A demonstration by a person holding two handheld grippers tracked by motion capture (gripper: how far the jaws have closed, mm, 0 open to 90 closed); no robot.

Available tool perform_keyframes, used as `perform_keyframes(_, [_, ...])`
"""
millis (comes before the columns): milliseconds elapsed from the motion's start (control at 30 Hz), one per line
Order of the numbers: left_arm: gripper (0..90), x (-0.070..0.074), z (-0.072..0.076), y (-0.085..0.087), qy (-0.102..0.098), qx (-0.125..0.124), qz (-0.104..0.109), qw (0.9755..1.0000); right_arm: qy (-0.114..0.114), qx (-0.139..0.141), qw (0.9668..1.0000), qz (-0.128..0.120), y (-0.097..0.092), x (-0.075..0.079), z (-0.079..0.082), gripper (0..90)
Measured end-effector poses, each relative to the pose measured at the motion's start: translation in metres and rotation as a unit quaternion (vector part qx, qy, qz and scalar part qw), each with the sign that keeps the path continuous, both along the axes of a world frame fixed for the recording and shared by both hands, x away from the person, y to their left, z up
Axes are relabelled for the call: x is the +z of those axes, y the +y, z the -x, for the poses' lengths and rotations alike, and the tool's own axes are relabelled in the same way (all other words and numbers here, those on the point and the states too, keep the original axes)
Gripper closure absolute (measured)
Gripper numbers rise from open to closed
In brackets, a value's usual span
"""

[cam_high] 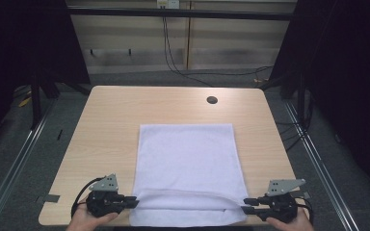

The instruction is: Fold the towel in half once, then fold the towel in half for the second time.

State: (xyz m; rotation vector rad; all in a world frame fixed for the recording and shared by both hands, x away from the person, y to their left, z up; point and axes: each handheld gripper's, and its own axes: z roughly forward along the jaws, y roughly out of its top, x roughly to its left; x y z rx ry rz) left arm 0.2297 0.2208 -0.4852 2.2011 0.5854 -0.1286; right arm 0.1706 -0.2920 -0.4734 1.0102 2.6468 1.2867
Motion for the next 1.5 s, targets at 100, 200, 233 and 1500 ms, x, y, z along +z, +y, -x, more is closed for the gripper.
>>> perform_keyframes(100, [77.1, 0.001, 0.003, 0.003, 0.01, -0.025, -0.002, 0.9996, -0.004, 0.001, 1.0, -0.006, -0.003, 0.003, 0.007, 65.9])
perform_keyframes(200, [72.7, 0.005, 0.005, 0.009, 0.01, -0.029, 0.011, 0.9995, -0.006, 0.002, 0.9999, -0.014, -0.006, 0.006, 0.013, 64.1])
perform_keyframes(233, [71.4, 0.007, 0.005, 0.013, 0.01, -0.029, 0.032, 0.999, -0.008, 0.003, 0.9998, -0.019, -0.008, 0.008, 0.014, 64.0])
perform_keyframes(1500, [61.0, -0.02, -0.144, -0.03, -0.026, 0.155, -0.006, 0.9875, -0.005, -0.143, 0.9891, 0.037, 0.049, -0.028, -0.174, 50.4])
